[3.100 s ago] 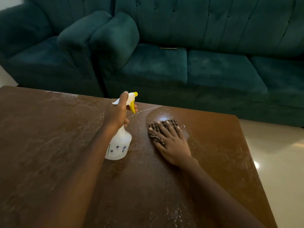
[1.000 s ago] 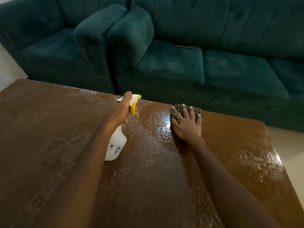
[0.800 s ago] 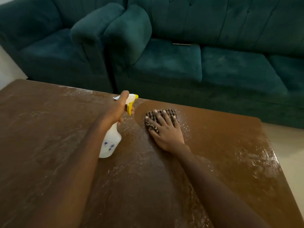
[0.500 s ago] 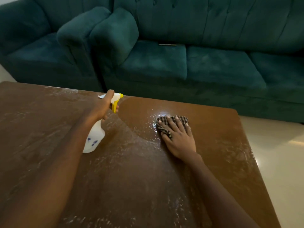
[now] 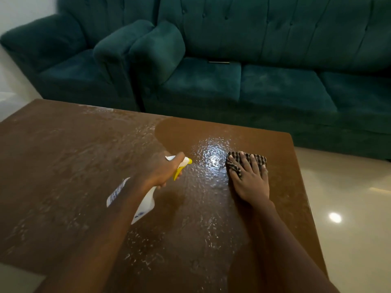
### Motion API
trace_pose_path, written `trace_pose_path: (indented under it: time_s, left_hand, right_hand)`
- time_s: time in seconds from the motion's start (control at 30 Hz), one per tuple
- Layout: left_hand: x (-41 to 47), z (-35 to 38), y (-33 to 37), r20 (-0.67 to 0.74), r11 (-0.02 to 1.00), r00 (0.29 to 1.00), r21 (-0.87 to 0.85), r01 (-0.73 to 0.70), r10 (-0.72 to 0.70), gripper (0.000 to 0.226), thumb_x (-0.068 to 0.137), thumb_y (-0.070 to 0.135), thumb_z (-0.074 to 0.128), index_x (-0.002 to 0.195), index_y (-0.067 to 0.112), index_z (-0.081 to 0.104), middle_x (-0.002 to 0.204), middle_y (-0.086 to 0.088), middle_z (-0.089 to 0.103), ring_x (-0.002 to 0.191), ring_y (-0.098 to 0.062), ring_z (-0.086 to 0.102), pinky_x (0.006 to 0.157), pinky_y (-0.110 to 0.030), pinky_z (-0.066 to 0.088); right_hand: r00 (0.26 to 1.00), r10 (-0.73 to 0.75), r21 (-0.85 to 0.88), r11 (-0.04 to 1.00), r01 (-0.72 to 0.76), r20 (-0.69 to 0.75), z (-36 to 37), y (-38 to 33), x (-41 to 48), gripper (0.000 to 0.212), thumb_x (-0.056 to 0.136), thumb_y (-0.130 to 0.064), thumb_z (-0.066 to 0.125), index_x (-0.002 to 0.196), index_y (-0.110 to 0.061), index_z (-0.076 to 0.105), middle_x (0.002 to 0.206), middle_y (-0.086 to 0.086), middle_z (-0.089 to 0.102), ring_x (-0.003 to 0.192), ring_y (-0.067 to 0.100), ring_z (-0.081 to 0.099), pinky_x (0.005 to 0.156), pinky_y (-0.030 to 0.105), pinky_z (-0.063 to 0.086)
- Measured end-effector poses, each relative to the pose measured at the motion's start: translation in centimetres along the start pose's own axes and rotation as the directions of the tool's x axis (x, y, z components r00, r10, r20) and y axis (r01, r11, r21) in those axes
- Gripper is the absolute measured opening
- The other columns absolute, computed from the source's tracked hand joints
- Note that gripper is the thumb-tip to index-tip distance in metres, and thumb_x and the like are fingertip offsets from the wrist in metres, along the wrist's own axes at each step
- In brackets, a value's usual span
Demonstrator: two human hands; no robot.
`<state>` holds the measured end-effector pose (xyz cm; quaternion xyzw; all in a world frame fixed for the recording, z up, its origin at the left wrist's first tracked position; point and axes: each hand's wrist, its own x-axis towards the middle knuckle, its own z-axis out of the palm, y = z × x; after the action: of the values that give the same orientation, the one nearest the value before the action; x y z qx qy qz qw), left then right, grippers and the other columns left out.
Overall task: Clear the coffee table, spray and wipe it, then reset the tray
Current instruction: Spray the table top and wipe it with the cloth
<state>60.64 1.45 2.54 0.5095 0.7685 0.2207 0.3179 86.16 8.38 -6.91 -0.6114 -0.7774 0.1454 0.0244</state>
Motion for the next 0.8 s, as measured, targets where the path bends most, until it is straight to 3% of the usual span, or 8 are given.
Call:
trace_pose_path:
  time_s: [0.07, 0.17, 0.27, 0.43, 0.6, 0.7, 0.8]
  left_hand:
    - [-0.7, 0.2, -0.1, 0.016, 1.000, 1.000, 0.009, 0.013, -0.013, 0.055, 0.094, 0.054, 0.040, 0.085, 0.008, 0.067, 0.076, -0.006, 0.075, 0.040, -0.019, 0.051, 0.045, -0.025, 0.044]
    - [-1.6, 0.2, -0.1, 0.016, 0.999, 0.999, 0.023, 0.037, -0.038, 0.047, 0.094, 0.050, 0.044, 0.081, 0.009, 0.064, 0.068, -0.005, 0.071, 0.038, -0.014, 0.048, 0.043, -0.021, 0.040]
    - [-2.2, 0.1, -0.5, 0.037, 0.998, 0.998, 0.031, 0.053, -0.054, 0.048, 0.092, 0.053, 0.046, 0.088, 0.009, 0.063, 0.071, -0.009, 0.071, 0.043, -0.017, 0.048, 0.045, -0.022, 0.040]
    - [-1.9, -0.9, -2.1, 0.073, 1.000, 0.997, -0.026, 0.005, -0.003, 0.061, 0.076, 0.067, 0.038, 0.104, 0.017, 0.060, 0.076, 0.002, 0.075, 0.035, -0.013, 0.048, 0.045, -0.025, 0.044]
    - [-2.0, -2.0, -2.9, 0.042, 0.997, 0.999, -0.071, -0.005, 0.008, 0.047, 0.091, 0.057, 0.046, 0.094, 0.013, 0.059, 0.067, -0.001, 0.068, 0.031, -0.004, 0.045, 0.044, -0.021, 0.038]
    - [-1.5, -2.9, -3.9, 0.008, 0.994, 1.000, -0.109, -0.011, 0.012, 0.062, 0.085, 0.066, 0.042, 0.101, 0.011, 0.064, 0.076, -0.001, 0.073, 0.040, -0.007, 0.051, 0.046, -0.022, 0.040]
    - [-1.1, -4.1, -4.9, -0.042, 0.991, 0.999, -0.135, 0.024, -0.029, 0.059, 0.095, 0.062, 0.037, 0.106, 0.011, 0.064, 0.084, -0.009, 0.068, 0.054, -0.015, 0.054, 0.051, -0.024, 0.044]
  right_hand:
    - [1.000, 0.007, 0.007, 1.000, -0.007, -0.003, -0.1, 0.4, -0.9, 0.054, 0.103, -0.054, 0.017, 0.154, -0.047, 0.000, 0.164, -0.012, -0.012, 0.149, 0.014, -0.020, 0.121, 0.046, -0.011]
    - [1.000, 0.025, 0.010, 1.000, -0.025, -0.005, 0.0, 0.6, -1.9, 0.055, 0.103, -0.053, 0.018, 0.154, -0.046, 0.000, 0.165, -0.011, -0.011, 0.150, 0.014, -0.019, 0.121, 0.047, -0.011]
    - [0.999, 0.052, 0.020, 0.998, -0.051, -0.015, 0.2, 0.4, -2.4, 0.055, 0.103, -0.053, 0.017, 0.155, -0.046, 0.002, 0.165, -0.011, -0.009, 0.150, 0.014, -0.018, 0.121, 0.047, -0.010]
    - [0.994, 0.111, 0.039, 0.993, -0.110, -0.010, 0.2, -0.2, -3.0, 0.055, 0.103, -0.053, 0.018, 0.156, -0.043, 0.004, 0.165, -0.010, -0.009, 0.150, 0.013, -0.018, 0.120, 0.046, -0.012]
    - [0.986, 0.166, 0.042, 0.985, -0.166, 0.002, 0.2, -1.1, -2.8, 0.055, 0.103, -0.055, 0.017, 0.154, -0.046, 0.002, 0.165, -0.010, -0.010, 0.149, 0.014, -0.020, 0.118, 0.047, -0.014]
    - [0.978, 0.208, 0.045, 0.977, -0.208, 0.011, 0.5, -2.0, -2.3, 0.055, 0.102, -0.058, 0.016, 0.154, -0.049, 0.000, 0.165, -0.008, -0.013, 0.149, 0.016, -0.021, 0.118, 0.049, -0.016]
    - [0.975, 0.220, 0.054, 0.974, -0.221, 0.025, 0.8, -4.5, -1.1, 0.056, 0.101, -0.061, 0.014, 0.154, -0.048, 0.001, 0.165, -0.004, -0.014, 0.149, 0.019, -0.023, 0.118, 0.050, -0.017]
